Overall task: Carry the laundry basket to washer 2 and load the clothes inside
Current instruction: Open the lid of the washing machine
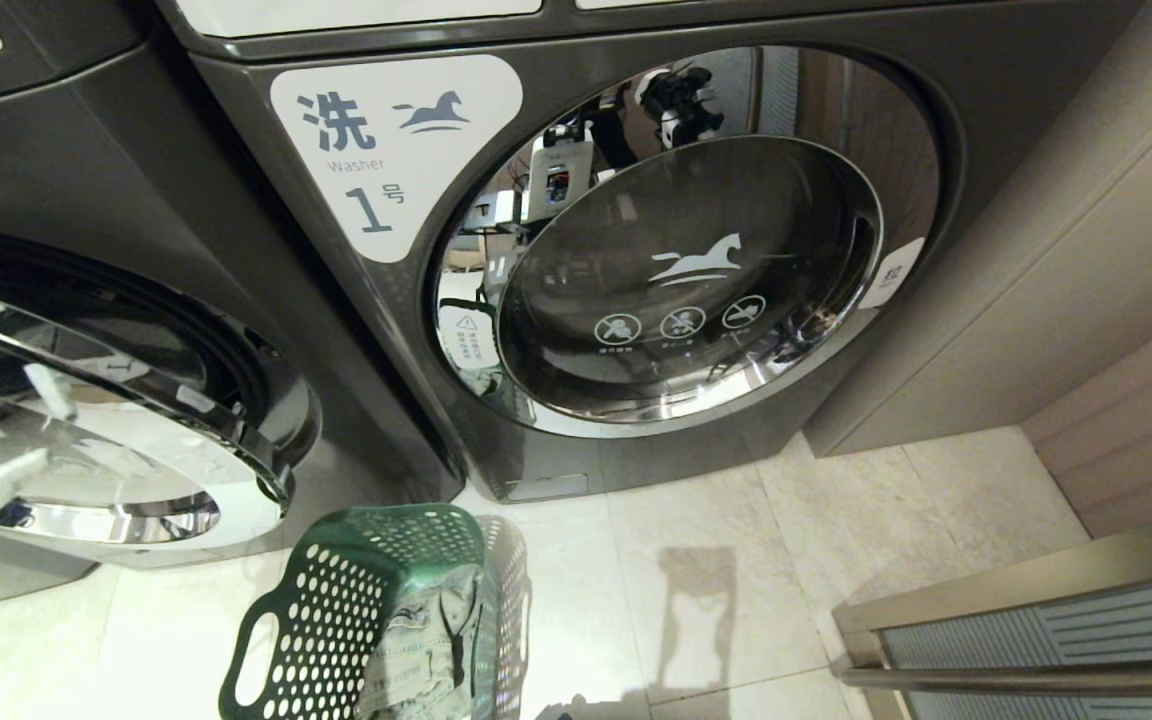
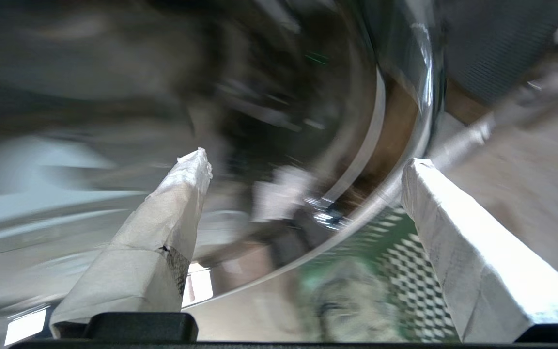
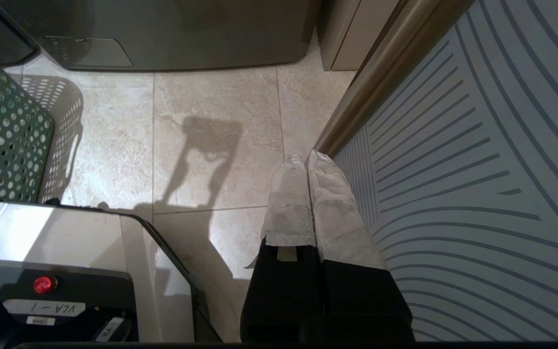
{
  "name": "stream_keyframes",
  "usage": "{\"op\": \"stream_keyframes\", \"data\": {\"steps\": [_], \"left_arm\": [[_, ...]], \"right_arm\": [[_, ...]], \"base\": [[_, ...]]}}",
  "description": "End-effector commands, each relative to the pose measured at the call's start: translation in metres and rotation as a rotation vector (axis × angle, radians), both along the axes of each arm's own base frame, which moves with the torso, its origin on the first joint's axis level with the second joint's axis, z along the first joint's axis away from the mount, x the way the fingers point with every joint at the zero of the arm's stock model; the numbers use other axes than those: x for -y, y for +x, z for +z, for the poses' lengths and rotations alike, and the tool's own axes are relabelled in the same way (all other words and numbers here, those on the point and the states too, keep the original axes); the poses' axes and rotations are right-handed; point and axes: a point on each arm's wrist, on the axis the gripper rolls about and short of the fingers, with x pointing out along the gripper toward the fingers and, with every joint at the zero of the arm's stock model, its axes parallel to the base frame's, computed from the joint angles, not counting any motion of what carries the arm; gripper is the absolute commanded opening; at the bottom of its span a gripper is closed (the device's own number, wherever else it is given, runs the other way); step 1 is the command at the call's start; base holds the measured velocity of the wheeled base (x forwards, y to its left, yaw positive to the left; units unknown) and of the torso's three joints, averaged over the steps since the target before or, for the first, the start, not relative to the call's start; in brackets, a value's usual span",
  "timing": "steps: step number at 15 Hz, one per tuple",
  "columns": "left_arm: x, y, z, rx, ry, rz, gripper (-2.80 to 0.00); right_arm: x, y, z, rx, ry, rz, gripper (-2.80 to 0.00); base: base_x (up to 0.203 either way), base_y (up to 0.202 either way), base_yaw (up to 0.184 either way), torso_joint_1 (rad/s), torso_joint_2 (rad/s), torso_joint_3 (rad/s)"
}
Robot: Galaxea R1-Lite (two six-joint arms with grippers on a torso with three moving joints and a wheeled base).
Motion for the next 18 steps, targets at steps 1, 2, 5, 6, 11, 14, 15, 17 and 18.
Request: {"op": "stream_keyframes", "data": {"steps": [1,2,5,6,11,14,15,17,18], "left_arm": [[0.010,-0.058,0.050,0.091,0.117,0.152,0.00],[0.018,-0.092,0.071,0.118,0.135,0.261,0.00],[0.085,-0.152,0.135,0.239,0.009,0.459,0.00],[0.107,-0.161,0.156,0.313,-0.094,0.477,0.00],[0.171,-0.168,0.239,0.527,-0.080,0.296,0.00],[0.183,-0.166,0.251,0.430,-0.148,0.129,0.00],[0.185,-0.166,0.252,0.420,-0.166,0.103,0.00],[0.194,-0.168,0.257,0.422,-0.160,0.064,0.00],[0.199,-0.169,0.261,0.429,-0.145,0.046,0.00]], "right_arm": [[0.000,0.000,0.000,-0.002,0.000,0.001,-2.80],[0.000,0.000,0.000,-0.002,0.000,0.001,-2.80],[0.000,0.000,0.000,-0.002,-0.001,0.001,-2.80],[0.000,0.000,0.000,-0.002,-0.001,0.001,-2.80],[0.000,0.000,0.000,-0.002,-0.001,0.001,-2.80],[0.000,0.000,0.000,-0.002,-0.001,0.001,-2.80],[0.000,0.000,0.000,-0.002,-0.001,0.001,-2.80],[0.000,0.000,0.000,-0.002,-0.001,0.001,-2.80],[0.000,0.000,0.000,-0.002,-0.001,0.001,-2.80]], "base": [[0.000,0.000,0.000,0.000,0.00,0.000],[0.000,0.000,0.000,0.000,0.00,0.000],[0.000,0.000,0.000,0.000,0.00,0.000],[0.000,0.000,0.000,0.000,0.00,0.000],[0.000,0.000,0.000,0.000,0.00,0.000],[0.000,0.000,0.000,0.000,0.00,0.000],[0.000,0.000,0.000,0.000,0.00,0.000],[0.000,0.000,0.000,0.000,0.00,0.000],[0.000,0.000,0.000,0.000,0.00,0.000]]}}
